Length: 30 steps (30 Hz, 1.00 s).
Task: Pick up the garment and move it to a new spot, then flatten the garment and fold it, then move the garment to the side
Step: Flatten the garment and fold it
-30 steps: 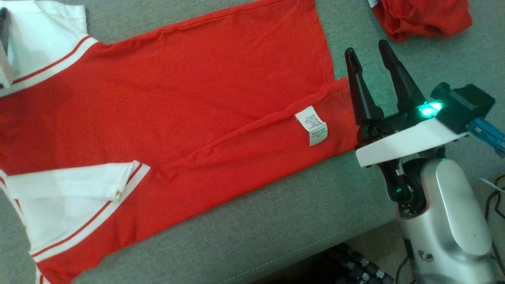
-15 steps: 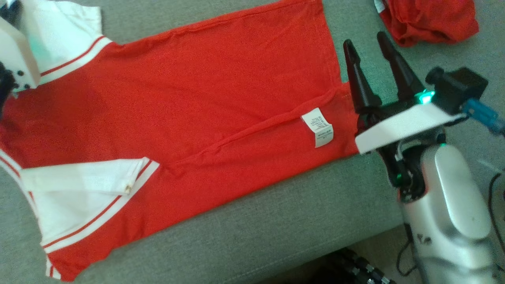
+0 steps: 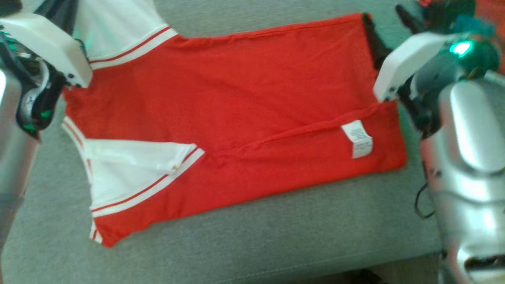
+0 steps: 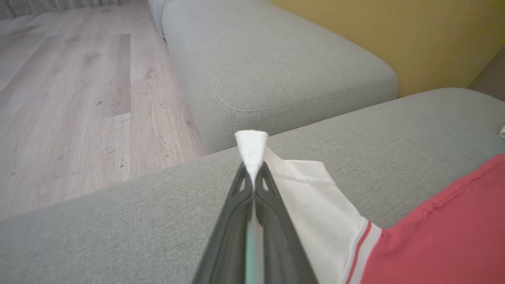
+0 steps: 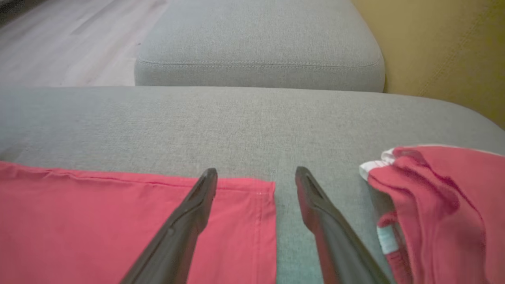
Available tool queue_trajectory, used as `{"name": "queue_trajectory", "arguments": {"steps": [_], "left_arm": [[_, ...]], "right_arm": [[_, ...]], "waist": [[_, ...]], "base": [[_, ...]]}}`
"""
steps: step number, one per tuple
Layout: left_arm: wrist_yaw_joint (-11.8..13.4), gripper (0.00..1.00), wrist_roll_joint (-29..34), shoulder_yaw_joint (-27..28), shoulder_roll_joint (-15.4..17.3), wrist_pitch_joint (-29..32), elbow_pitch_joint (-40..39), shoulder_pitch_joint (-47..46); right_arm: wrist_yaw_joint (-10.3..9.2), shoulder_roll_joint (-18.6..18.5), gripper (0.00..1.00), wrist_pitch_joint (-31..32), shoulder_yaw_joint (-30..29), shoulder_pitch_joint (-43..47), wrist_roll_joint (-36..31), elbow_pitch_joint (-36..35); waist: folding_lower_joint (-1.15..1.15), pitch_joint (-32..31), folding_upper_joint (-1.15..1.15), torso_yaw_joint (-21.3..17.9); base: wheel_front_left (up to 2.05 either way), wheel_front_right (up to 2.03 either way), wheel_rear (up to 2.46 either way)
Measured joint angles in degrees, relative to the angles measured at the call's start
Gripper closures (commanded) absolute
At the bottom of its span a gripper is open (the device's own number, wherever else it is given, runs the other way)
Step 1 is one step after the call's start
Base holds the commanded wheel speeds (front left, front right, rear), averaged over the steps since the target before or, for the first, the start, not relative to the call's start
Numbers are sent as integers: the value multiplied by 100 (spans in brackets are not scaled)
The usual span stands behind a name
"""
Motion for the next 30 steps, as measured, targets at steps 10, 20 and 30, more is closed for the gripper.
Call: {"name": "queue_trajectory", "arguments": {"steps": [10,20,30], "left_arm": [[-41,100,0,-183,-315,-175,-417,39],[-46,100,-55,-182,-312,-266,-407,39],[-48,100,-83,-172,-291,-444,-419,65]], "right_arm": [[0,-316,0,781,-263,-772,-278,1230],[0,-310,78,632,-283,-968,-68,1683],[0,-302,100,-3,-159,-1076,-13,1909]], "waist": [[1,178,0,551],[0,252,0,569],[1,163,0,533]], "base": [[0,0,0],[0,0,0],[0,0,0]]}}
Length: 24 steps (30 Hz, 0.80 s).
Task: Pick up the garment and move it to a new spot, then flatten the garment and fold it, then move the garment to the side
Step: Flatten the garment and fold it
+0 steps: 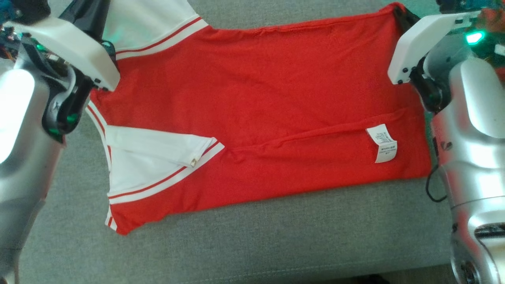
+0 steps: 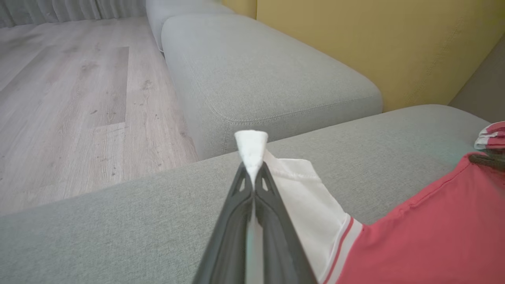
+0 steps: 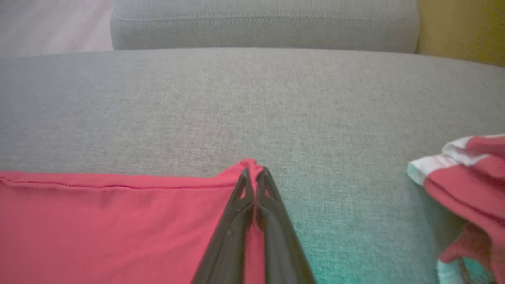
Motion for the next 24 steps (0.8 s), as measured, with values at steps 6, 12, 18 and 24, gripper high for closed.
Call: {"name": "queue_trajectory", "arguments": {"steps": [6,12,18,24], "left_arm": [[-40,100,-31,4,88,-336,-168,562],[59,100,-204,67,229,-814,-531,1557],[215,100,-320,164,242,-1345,-938,2430],[374,100,-464,158,180,-1700,-992,3378]], "right_arm": [[0,-56,100,-375,431,149,325,5],[0,-358,100,-643,603,892,625,-63],[0,-502,100,-757,746,1458,936,-367],[0,-644,100,-776,770,1988,1050,-730]], "waist": [[0,-294,0,-26],[-1,-724,0,-26],[-2,-1179,0,24],[-2,-1431,0,90]], "base": [[0,0,0],[0,0,0],[0,0,0],[0,0,0]]}}
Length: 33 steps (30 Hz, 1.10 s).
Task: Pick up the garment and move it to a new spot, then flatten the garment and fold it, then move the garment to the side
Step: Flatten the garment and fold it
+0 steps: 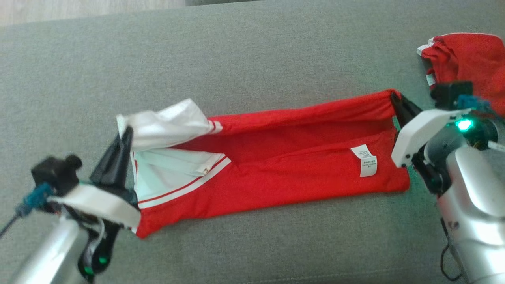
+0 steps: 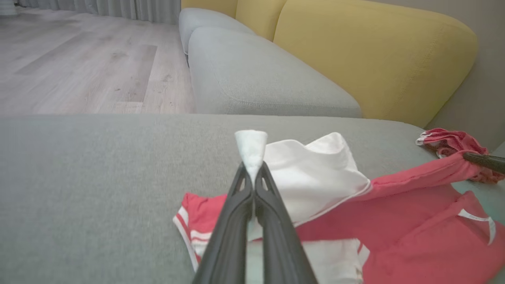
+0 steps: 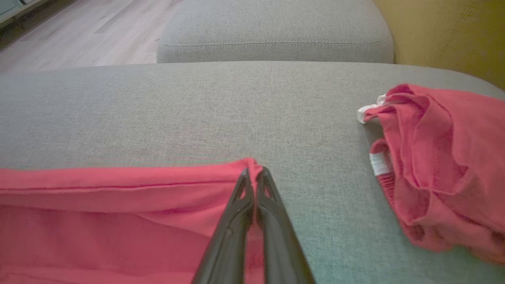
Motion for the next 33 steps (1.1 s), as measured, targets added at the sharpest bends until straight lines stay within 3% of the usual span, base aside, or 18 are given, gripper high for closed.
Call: {"name": "queue_trajectory", "arguments": {"steps": [5,6,7,8,9,12,18,24,33], "left_arm": [[65,100,-88,-7,-222,-335,141,335],[58,100,-133,-5,-285,-430,204,363],[43,75,-153,-5,-339,-526,271,391],[-12,51,-157,-4,-382,-631,338,411],[-86,24,-164,10,-416,-732,396,439],[-222,0,-280,162,-592,-957,480,586],[-282,0,-182,567,-811,-1057,567,1269],[-180,0,376,1467,-1196,-1059,271,1882],[-54,0,1180,2139,-1769,-1073,-30,2213]], "right_arm": [[0,7,100,-46,-27,337,3,-292],[0,11,78,-59,-36,402,1,-343],[0,20,53,-87,-53,459,-11,-370],[0,36,16,-131,-99,524,-32,-406],[0,49,0,-185,-132,579,-68,-433],[0,135,0,-365,-296,755,-140,-521],[0,255,0,-613,-667,1224,-332,-736],[0,405,0,-635,-1133,1723,-333,-1059],[0,667,0,-172,-1767,1893,-461,-1154]], "waist": [[1,-18,0,-7],[1,-22,0,-14],[1,-27,0,-21],[1,-31,0,-32],[1,-37,0,-42],[2,-84,0,-61],[1,-285,0,-45],[1,-532,0,50],[1,-725,0,404]], "base": [[0,0,0],[0,0,0],[0,0,0],[0,0,0],[0,0,0],[0,0,0],[0,0,0],[0,0,0],[0,0,0]]}}
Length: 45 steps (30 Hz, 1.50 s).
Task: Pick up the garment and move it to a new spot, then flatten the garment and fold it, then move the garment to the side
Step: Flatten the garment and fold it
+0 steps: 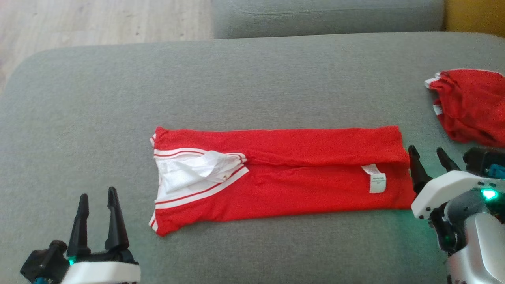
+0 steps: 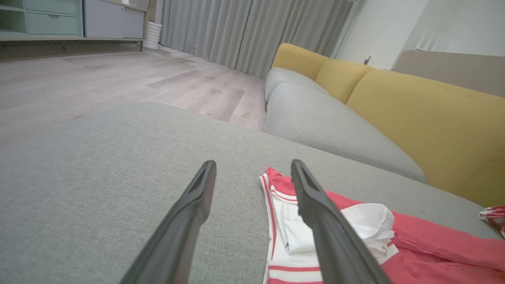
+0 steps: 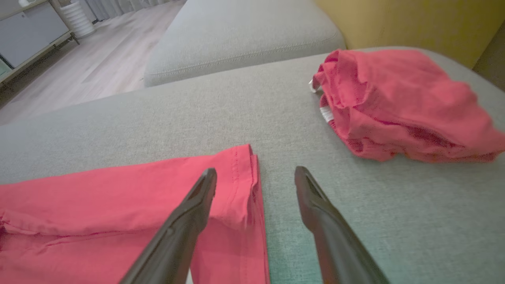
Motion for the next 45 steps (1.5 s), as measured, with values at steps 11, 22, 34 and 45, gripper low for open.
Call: {"name": "queue_trajectory", "arguments": {"steps": [11,22,34,45], "left_arm": [[-29,0,359,241,-276,0,-35,-2],[-165,0,503,489,-389,0,0,-1],[-242,0,613,500,-403,0,-7,-2],[-241,0,657,369,-438,11,-93,47]], "right_arm": [[0,124,0,260,-625,-425,-576,1035],[0,305,20,-185,-660,-405,-804,1674],[0,428,100,-437,-654,-606,-848,1947],[0,-134,100,291,-761,-255,-437,394]], "waist": [[1,103,0,514],[1,108,0,668],[1,56,0,338],[1,-106,0,-71]], "base": [[0,0,0],[0,0,0],[0,0,0],[0,0,0]]}}
